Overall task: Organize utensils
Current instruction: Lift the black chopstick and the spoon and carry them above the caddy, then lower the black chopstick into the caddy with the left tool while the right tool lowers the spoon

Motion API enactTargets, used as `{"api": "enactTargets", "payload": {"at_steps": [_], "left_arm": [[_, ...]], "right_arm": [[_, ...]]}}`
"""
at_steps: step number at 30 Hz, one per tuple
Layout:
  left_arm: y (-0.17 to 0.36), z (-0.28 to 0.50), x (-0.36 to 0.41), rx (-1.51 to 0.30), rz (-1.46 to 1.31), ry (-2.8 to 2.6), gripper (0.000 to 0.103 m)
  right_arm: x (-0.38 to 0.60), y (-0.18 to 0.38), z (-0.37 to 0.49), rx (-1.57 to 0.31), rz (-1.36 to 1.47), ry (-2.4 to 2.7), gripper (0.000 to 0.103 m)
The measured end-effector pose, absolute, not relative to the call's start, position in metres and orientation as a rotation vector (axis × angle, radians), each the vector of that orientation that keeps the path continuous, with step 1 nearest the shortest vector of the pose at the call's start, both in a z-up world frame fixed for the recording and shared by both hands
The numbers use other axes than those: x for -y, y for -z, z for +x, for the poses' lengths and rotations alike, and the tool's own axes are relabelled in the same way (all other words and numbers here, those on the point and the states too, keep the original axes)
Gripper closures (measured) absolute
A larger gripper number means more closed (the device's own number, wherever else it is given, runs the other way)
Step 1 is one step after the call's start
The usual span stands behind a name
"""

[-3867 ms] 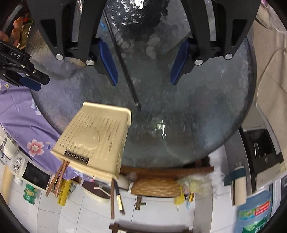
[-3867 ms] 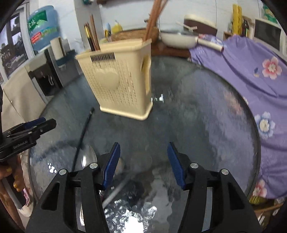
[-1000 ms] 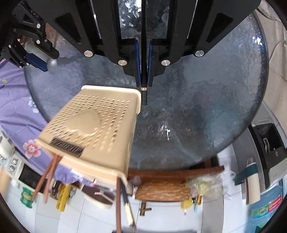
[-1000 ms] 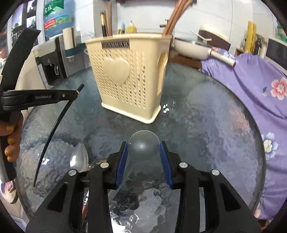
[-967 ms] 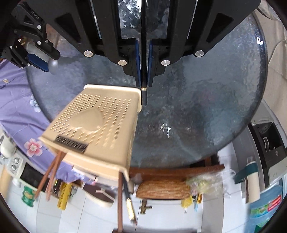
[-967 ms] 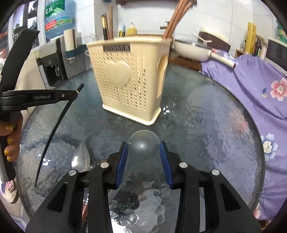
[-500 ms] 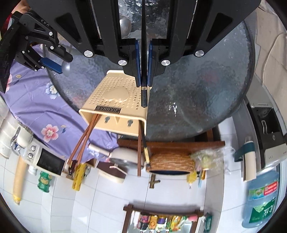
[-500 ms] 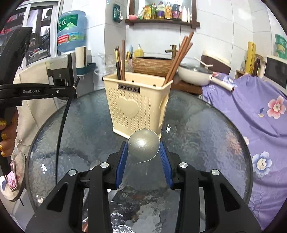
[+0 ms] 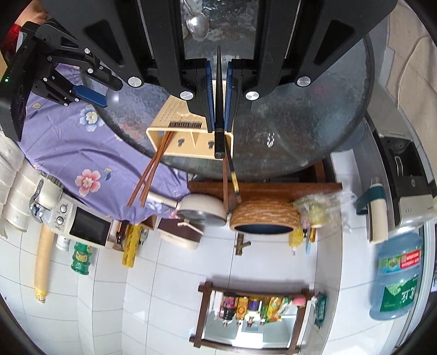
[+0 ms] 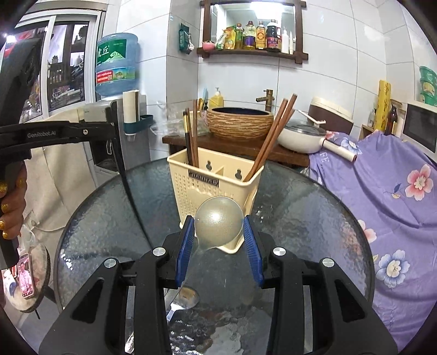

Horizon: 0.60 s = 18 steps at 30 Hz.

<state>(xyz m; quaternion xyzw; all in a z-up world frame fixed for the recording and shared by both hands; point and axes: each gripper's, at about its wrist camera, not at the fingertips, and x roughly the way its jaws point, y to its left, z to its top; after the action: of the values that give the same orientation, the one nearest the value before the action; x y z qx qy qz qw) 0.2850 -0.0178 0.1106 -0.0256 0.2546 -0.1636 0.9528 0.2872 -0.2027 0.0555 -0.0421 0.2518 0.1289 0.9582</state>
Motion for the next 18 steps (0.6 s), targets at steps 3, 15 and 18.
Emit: {"api": "enactTargets", "payload": {"at_steps": [3,15,18], "left_arm": [[-0.125,0.285,0.020,-0.499,-0.051,0.347,0.096],[-0.208,0.311,0.032,-0.431,-0.088,0.382,0.096],[-0.218,0.323,0.036,-0.422,-0.096,0.363,0.096]], "right_arm": [[0.202,-0.067,0.291,-0.497,-0.077,-0.261,0.066],[0.192,-0.128,0.332,-0.382,-0.127,-0.173,0.066],[0.190,-0.143,0.350,-0.353,-0.141,-0.139,0.066]]}}
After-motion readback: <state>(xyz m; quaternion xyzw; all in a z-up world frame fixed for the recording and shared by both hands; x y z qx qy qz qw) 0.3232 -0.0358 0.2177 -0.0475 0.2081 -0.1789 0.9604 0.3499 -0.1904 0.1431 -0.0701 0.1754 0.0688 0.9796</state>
